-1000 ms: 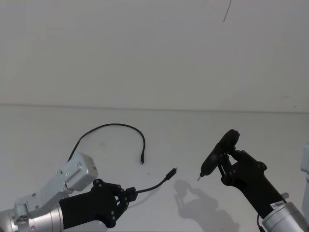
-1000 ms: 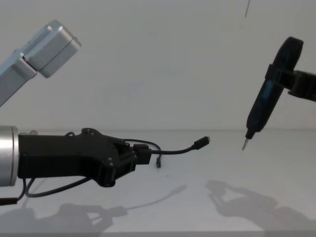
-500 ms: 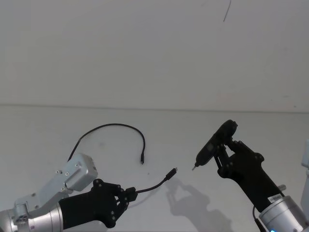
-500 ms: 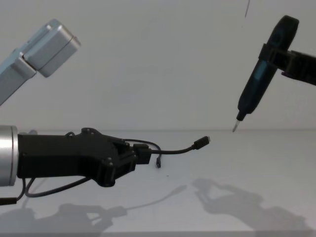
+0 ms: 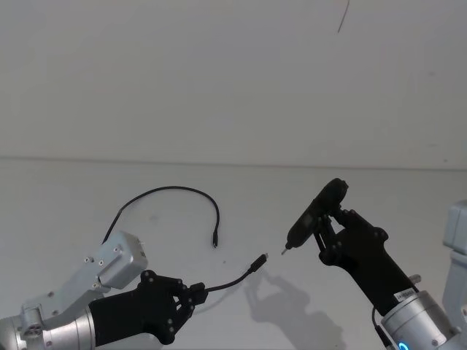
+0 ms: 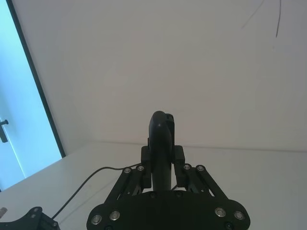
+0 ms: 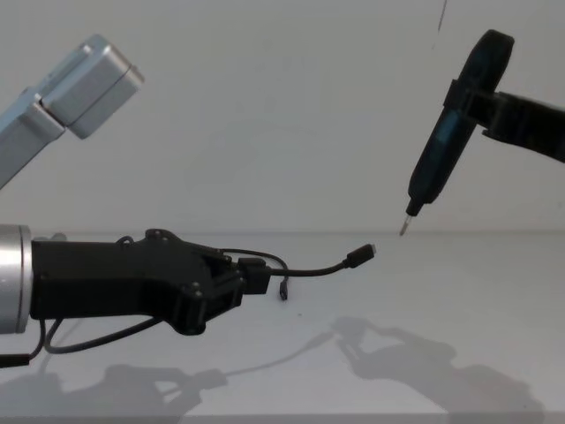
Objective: Pick up the data cable with the one hand.
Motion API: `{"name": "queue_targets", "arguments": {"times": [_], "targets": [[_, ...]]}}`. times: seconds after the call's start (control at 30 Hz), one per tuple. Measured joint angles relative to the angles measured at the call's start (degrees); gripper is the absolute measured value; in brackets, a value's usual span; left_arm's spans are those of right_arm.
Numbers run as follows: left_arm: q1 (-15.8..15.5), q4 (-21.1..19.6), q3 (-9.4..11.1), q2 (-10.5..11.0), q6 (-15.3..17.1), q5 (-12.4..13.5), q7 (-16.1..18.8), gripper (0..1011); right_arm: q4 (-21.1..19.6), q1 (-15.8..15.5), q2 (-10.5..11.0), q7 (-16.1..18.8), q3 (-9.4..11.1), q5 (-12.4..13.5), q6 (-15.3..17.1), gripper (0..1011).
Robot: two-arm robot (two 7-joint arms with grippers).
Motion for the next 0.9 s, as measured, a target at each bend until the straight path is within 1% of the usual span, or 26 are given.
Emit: {"name": "queue_targets", "arguments": {"times": [0.9], "targets": [[0.0, 0.0, 0.0, 0.0, -0.01, 0.01, 0.0, 43, 2.82, 2.08, -0.92, 0.5, -1.7, 0.39, -0.06, 269]]}}
